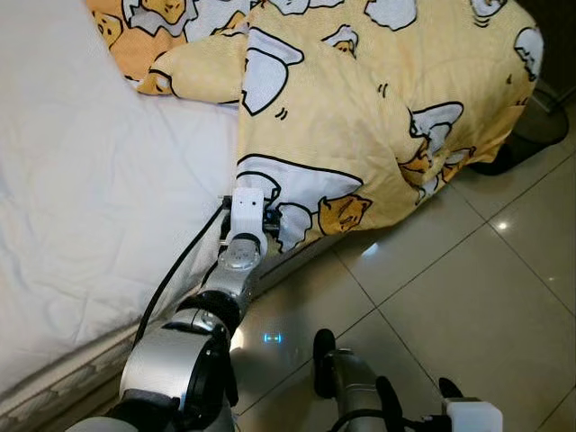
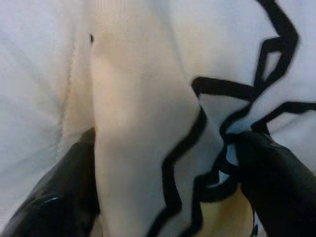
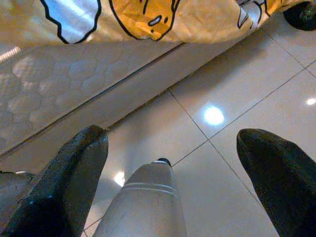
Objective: Clean up the room
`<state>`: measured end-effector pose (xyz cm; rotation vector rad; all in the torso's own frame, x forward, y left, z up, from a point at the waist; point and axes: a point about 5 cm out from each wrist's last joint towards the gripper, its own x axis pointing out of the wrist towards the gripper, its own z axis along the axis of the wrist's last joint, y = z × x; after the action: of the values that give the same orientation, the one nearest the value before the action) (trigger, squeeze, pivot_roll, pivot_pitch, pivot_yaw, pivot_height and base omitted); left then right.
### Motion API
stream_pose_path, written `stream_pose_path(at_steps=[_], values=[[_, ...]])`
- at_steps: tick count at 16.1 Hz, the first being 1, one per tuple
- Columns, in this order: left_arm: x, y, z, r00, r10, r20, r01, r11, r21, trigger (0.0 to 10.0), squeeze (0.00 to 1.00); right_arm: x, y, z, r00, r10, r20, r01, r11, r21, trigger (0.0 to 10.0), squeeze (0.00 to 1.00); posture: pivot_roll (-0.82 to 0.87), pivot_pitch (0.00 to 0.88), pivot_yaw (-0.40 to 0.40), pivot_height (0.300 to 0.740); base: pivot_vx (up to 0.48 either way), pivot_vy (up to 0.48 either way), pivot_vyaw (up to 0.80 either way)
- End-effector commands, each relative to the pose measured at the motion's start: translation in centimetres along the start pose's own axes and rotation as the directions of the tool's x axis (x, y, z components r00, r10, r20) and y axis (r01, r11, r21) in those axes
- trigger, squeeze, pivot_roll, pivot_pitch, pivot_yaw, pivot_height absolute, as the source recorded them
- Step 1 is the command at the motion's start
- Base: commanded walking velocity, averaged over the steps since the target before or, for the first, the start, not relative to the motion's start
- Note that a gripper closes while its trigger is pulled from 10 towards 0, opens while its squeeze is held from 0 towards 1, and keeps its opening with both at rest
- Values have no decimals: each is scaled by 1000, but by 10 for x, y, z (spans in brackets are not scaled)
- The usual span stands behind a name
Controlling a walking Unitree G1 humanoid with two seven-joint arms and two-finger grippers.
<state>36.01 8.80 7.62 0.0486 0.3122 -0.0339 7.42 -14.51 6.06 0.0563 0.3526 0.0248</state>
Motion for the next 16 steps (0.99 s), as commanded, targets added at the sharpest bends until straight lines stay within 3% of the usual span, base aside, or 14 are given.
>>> stream_pose_path(at_steps=[1, 4, 8, 11, 13, 16], values=[[-3, -7, -11, 998, -32, -58, 32, 999, 3, 0, 0, -7, -2, -7, 999, -17, -50, 16, 1000, -13, 10000, 0, -280, 395, -36, 740, 0, 0, 0], [-3, -15, -12, 991, -117, -71, 111, 991, -78, 0, 0, 1, -1, -8, 999, -19, -42, 18, 1000, -7, 10000, 0, -254, 386, -27, 740, 0, 0, 0], [-6, -22, -19, 974, -207, -97, 207, 978, -4, 0, 0, 12, 6, -9, 999, 12, -37, -12, 1000, 8, 10000, 0, -205, 379, -21, 740, 0, 0, 0], [-8, -26, -22, 958, -266, -110, 269, 963, 10, 0, 0, 21, 7, -8, 1000, 18, -23, -17, 1000, 11, 10000, 0, -197, 364, -19, 740, 0, 0, 0], [-9, -29, -22, 951, -289, -113, 288, 957, -24, 0, 0, 22, 5, -8, 1000, 19, -22, -19, 1000, 7, 10000, 0, -202, 361, -23, 740, 0, 0, 0], [-11, -36, -25, 934, -333, -126, 340, 940, 30, 0, 0, 24, 0, -9, 1000, 19, -25, -19, 1000, -3, 10000, 0, -208, 351, -32, 740, 0, 0, 0]])
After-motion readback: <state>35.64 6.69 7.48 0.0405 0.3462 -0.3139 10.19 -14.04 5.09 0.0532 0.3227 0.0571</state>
